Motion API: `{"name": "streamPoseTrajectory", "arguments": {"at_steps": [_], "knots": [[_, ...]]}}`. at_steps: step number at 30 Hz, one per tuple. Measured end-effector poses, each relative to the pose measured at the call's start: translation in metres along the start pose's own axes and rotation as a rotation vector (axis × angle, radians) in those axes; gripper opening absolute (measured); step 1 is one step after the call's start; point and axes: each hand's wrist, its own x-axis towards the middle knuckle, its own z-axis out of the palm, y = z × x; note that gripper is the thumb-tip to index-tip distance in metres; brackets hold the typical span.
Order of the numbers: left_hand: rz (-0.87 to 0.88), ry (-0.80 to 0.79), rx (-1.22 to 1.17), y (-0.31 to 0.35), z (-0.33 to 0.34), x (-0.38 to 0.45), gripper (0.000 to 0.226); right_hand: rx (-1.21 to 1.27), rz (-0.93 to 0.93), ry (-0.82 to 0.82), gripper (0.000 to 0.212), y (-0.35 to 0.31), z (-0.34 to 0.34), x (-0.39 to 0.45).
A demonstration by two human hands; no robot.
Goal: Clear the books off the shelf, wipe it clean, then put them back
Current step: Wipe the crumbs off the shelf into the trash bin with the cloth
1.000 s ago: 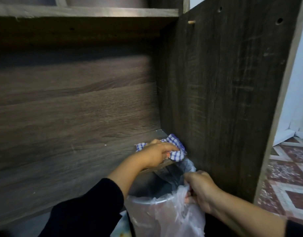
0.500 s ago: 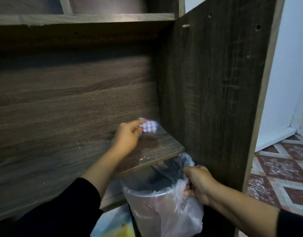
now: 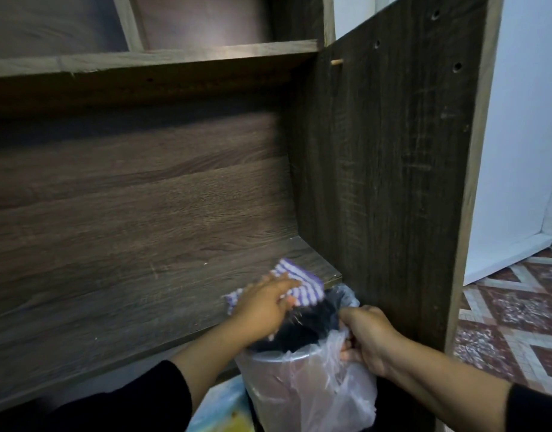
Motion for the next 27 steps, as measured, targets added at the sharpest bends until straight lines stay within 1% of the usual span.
{"name": "streamPoseTrajectory", "arguments": {"at_steps": [1, 2, 3, 4, 5, 6, 7, 8, 10, 11, 12, 13, 14, 15, 16, 17, 18, 19, 21, 22, 24, 27], "knots": [[0.041, 0.030, -0.155, 0.010, -0.001, -0.003, 0.036, -0.002, -0.001, 0.000, 0.019, 0.000, 0.000, -0.001], [0.059, 0.099, -0.277, 0.015, -0.004, -0.004, 0.035, -0.001, 0.001, 0.000, 0.018, 0.000, 0.000, -0.001], [0.077, 0.149, -0.325, 0.019, -0.008, -0.003, 0.036, -0.001, 0.003, 0.003, 0.017, 0.000, 0.000, -0.001], [0.097, 0.140, -0.291, 0.020, -0.012, -0.003, 0.036, 0.000, 0.007, 0.010, 0.017, 0.000, 0.000, -0.001], [0.108, 0.077, -0.269, 0.021, -0.015, -0.004, 0.036, -0.006, 0.007, 0.015, 0.018, 0.000, 0.000, -0.002], [0.097, 0.023, -0.282, 0.018, -0.017, -0.004, 0.035, -0.016, 0.003, 0.016, 0.019, 0.000, 0.001, -0.002], [0.065, 0.013, -0.326, 0.017, -0.020, -0.005, 0.034, -0.020, -0.003, 0.012, 0.019, 0.000, 0.001, -0.003], [0.023, 0.074, -0.401, 0.012, -0.027, -0.002, 0.034, -0.020, -0.009, 0.007, 0.019, -0.001, 0.001, -0.003], [-0.111, 0.341, -0.486, -0.007, -0.050, 0.006, 0.036, -0.016, -0.010, -0.001, 0.019, -0.002, 0.000, -0.004], [-0.174, 0.462, -0.436, -0.024, -0.063, 0.010, 0.037, -0.015, -0.007, -0.005, 0.018, -0.002, -0.001, -0.004], [-0.235, 0.535, -0.331, -0.044, -0.074, 0.013, 0.038, -0.014, -0.004, -0.009, 0.018, -0.002, -0.001, -0.004], [-0.324, 0.531, -0.167, -0.066, -0.082, 0.011, 0.036, -0.010, -0.002, -0.010, 0.018, -0.002, -0.001, -0.004], [-0.420, 0.479, 0.013, -0.087, -0.086, 0.007, 0.035, -0.008, 0.002, -0.006, 0.019, -0.002, 0.000, -0.003], [-0.540, 0.400, 0.141, -0.102, -0.086, 0.000, 0.038, -0.008, 0.004, -0.001, 0.019, -0.001, 0.000, -0.003], [-0.673, 0.326, 0.171, -0.114, -0.081, -0.004, 0.043, -0.009, 0.004, 0.000, 0.020, -0.002, 0.000, -0.002], [-0.781, 0.275, 0.130, -0.118, -0.076, -0.010, 0.047, -0.010, 0.003, -0.003, 0.022, -0.001, 0.001, -0.003], [-0.823, 0.254, 0.089, -0.121, -0.068, -0.009, 0.048, -0.010, 0.001, -0.005, 0.023, -0.002, 0.001, -0.003], [-0.823, 0.227, 0.079, -0.117, -0.063, -0.006, 0.049, -0.007, 0.000, -0.005, 0.024, -0.002, 0.001, -0.004], [-0.745, 0.185, 0.111, -0.114, -0.048, 0.011, 0.056, 0.003, 0.001, -0.003, 0.025, -0.004, 0.001, -0.004], [-0.686, 0.173, 0.162, -0.104, -0.040, 0.017, 0.061, 0.005, 0.002, -0.003, 0.024, -0.004, 0.001, -0.003], [-0.525, 0.125, 0.256, -0.077, -0.024, 0.027, 0.058, 0.006, 0.002, -0.001, 0.024, -0.003, 0.001, -0.002], [-0.307, 0.084, 0.223, -0.026, -0.007, 0.030, 0.050, 0.001, 0.005, 0.002, 0.024, -0.002, 0.002, 0.000]]}}
